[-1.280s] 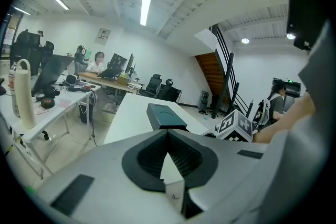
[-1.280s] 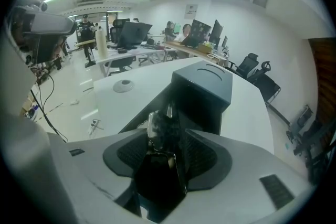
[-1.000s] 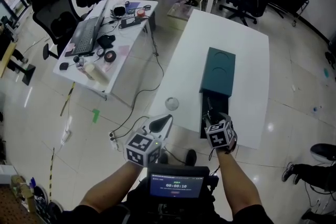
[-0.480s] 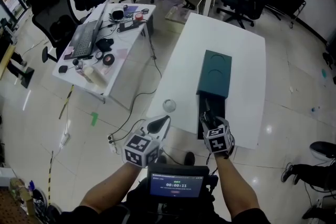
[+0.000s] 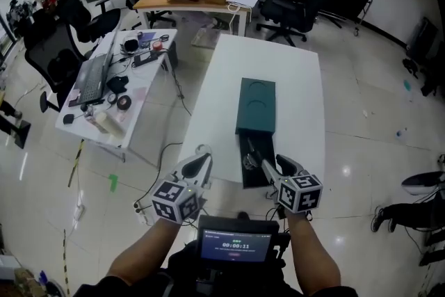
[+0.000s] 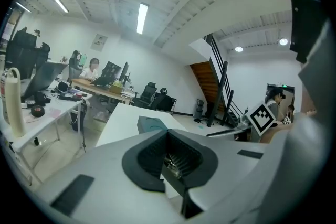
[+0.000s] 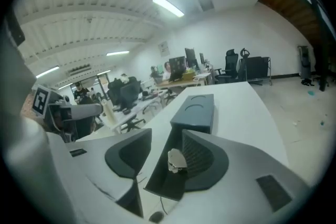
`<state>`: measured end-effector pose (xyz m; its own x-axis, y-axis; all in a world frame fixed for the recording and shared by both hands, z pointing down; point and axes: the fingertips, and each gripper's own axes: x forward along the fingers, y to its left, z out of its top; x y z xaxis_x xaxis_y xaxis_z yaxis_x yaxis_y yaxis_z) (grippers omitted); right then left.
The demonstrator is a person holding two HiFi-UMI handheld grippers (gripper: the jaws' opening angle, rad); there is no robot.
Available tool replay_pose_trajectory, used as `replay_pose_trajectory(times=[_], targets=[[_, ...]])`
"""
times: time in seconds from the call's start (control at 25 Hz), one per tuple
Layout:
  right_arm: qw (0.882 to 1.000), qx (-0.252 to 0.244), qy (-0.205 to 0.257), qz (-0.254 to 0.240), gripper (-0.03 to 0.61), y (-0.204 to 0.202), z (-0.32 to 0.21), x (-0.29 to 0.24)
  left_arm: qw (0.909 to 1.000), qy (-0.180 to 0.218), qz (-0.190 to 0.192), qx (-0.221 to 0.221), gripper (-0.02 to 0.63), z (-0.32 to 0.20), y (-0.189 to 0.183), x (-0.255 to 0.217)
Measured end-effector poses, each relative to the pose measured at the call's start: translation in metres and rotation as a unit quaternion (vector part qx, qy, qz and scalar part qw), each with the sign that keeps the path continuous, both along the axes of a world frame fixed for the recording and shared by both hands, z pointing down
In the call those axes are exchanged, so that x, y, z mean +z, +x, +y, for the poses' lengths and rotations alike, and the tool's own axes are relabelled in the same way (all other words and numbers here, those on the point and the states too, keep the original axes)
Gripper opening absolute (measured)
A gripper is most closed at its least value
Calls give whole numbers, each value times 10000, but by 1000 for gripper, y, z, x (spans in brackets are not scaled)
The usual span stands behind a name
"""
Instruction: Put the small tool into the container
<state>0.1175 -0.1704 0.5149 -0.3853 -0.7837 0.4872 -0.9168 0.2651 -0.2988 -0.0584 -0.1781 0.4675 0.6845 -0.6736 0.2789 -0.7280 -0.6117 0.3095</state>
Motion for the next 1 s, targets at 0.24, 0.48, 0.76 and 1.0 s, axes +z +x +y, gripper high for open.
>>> replay_pose_trajectory(times=[0.24, 0.48, 0.76, 1.0], targets=[[9947, 261, 884, -445, 12, 33, 28, -89, 9985, 284, 441, 152, 14, 10, 11, -48], [9884, 365, 1330, -633, 12, 39, 56, -124, 9969, 567, 426, 327, 14, 23, 6, -76], [9843, 648, 1592, -388, 11, 26, 95, -130, 9955, 568, 499, 569, 14, 35, -18, -56], [9820, 960, 1615, -202, 11, 29, 146, -137, 9950, 449, 433, 774, 14, 62, -21, -49]])
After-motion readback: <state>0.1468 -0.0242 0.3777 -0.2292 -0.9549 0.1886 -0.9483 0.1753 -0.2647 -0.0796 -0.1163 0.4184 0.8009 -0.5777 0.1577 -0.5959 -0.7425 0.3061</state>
